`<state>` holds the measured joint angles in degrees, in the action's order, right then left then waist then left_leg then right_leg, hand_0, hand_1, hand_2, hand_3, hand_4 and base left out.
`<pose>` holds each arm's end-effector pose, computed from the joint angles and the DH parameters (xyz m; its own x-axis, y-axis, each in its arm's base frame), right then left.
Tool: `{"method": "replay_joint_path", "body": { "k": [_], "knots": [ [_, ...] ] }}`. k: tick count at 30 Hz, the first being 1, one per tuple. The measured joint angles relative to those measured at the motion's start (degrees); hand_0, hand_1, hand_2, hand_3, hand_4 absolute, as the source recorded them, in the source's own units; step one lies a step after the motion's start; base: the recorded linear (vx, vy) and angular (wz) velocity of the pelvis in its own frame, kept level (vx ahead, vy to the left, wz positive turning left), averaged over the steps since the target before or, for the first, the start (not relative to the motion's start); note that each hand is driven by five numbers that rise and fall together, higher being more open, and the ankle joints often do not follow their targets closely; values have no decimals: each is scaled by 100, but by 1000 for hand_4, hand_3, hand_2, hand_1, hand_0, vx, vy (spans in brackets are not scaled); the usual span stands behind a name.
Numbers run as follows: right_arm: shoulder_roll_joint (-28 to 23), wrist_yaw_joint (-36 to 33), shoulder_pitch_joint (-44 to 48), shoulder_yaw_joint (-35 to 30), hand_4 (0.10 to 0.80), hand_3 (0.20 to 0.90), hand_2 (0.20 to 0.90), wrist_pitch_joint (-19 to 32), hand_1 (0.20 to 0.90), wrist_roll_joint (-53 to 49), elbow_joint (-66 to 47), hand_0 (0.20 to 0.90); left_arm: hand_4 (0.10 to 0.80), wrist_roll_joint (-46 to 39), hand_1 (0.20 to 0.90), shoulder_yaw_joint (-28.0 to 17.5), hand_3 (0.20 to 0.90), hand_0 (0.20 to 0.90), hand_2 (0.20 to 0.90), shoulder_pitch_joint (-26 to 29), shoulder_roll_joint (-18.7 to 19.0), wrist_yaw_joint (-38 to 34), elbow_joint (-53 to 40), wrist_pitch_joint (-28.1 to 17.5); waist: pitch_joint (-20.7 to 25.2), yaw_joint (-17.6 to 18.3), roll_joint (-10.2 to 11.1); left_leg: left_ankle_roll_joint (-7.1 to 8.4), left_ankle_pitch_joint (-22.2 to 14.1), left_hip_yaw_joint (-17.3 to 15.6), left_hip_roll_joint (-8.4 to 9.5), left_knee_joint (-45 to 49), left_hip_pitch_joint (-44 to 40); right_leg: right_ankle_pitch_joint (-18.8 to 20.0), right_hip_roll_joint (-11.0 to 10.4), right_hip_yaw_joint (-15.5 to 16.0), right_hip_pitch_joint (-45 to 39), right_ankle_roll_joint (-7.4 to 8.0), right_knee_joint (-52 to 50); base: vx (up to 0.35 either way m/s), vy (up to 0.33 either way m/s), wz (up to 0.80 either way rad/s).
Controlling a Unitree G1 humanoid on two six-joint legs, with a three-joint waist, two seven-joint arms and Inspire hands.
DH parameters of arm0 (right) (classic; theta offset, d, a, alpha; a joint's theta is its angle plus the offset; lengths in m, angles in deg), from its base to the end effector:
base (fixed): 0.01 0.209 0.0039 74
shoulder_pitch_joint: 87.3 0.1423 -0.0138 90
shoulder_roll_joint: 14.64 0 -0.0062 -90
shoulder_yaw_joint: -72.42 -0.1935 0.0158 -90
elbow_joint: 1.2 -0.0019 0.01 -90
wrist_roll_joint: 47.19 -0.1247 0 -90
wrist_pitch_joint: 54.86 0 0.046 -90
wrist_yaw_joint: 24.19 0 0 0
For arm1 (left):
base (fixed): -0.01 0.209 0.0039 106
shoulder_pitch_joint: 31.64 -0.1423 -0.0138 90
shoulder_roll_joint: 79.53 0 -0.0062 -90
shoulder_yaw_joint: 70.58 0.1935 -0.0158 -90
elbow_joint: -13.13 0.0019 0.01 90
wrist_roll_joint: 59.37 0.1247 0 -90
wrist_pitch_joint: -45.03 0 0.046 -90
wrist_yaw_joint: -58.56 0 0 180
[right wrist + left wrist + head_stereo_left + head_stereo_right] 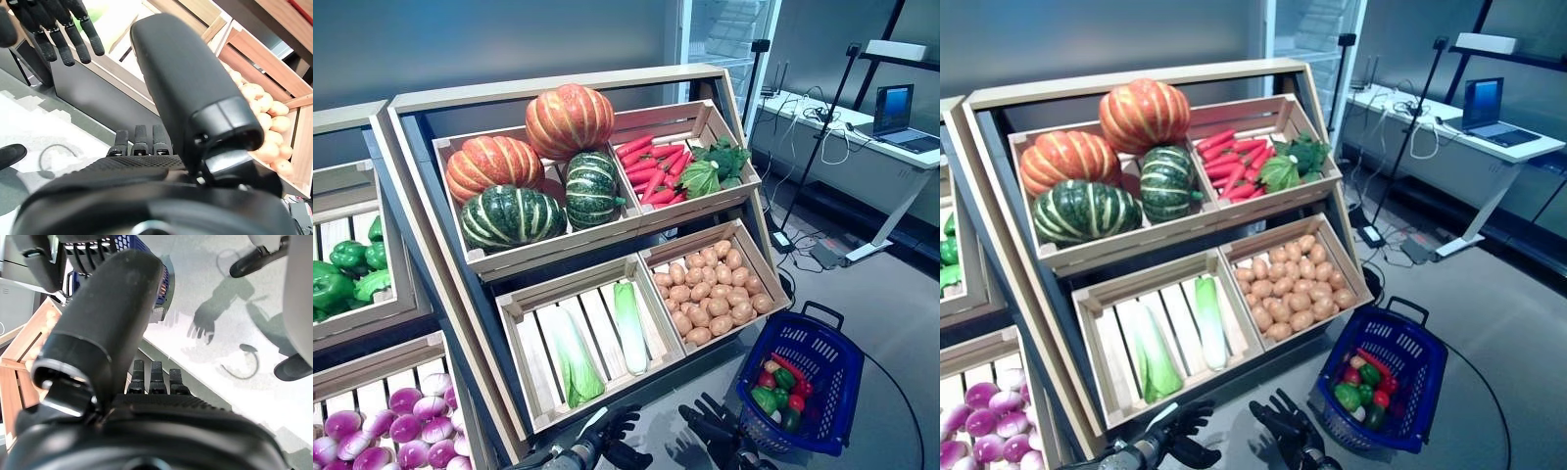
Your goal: Put vegetables into the basket
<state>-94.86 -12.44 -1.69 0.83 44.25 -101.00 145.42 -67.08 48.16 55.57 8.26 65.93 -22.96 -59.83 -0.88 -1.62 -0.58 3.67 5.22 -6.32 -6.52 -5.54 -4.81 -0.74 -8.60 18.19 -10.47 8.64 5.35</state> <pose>0.0790 -0.1598 -0.1104 0.6595 0.1429 -0.7380 0.3684 0.7942 0.4831 0.0913 0.1748 -0.1004 0.6112 -0.2893 -0.7367 0.4578 0.8885 0.0308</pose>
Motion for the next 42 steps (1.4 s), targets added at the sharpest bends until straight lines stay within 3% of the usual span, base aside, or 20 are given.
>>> {"method": "replay_joint_path", "body": {
  "k": [22,28,32,35,37,42],
  "knots": [
    [-14,3,17,-5,800,900,900,-1,900,-9,68,900,800,793,900,245,900,900,900,54,60,-319,-95,-427,-81,30,-59,0,0,5,0,1,75,-5,5,4,88,3,0,0,0,0],
    [-47,3,32,-6,800,900,900,-4,900,-10,71,900,800,2020,900,314,900,900,900,123,264,-1043,-262,-681,-97,49,-83,1,0,4,1,1,85,-6,12,-2,92,2,1,0,0,0],
    [-295,4,65,0,800,900,900,-224,900,-7,24,900,800,3739,900,882,900,900,900,367,1241,-1747,-1380,-587,-153,72,-170,2,3,-3,-1,0,98,-5,5,-20,123,-2,1,-12,49,-1],
    [-551,12,11,-14,800,900,900,-348,900,-4,0,900,800,4415,900,865,900,900,900,576,1966,-2095,-2140,-413,-203,79,-271,4,4,-3,6,-2,94,-4,-1,-21,102,1,2,41,62,0],
    [-740,21,-97,-29,800,900,900,-380,900,-2,0,900,800,4880,900,773,900,900,900,807,2724,-2339,-2603,-362,-211,76,-342,21,11,-1,13,-1,89,-6,6,-15,90,6,1,75,47,1],
    [-877,94,-257,-249,800,900,900,-378,900,160,96,900,800,5307,900,418,900,900,900,1224,3539,-2519,-2859,-117,-203,80,-448,31,18,0,38,-1,80,4,8,-14,83,46,1,89,24,1]
  ]
}}
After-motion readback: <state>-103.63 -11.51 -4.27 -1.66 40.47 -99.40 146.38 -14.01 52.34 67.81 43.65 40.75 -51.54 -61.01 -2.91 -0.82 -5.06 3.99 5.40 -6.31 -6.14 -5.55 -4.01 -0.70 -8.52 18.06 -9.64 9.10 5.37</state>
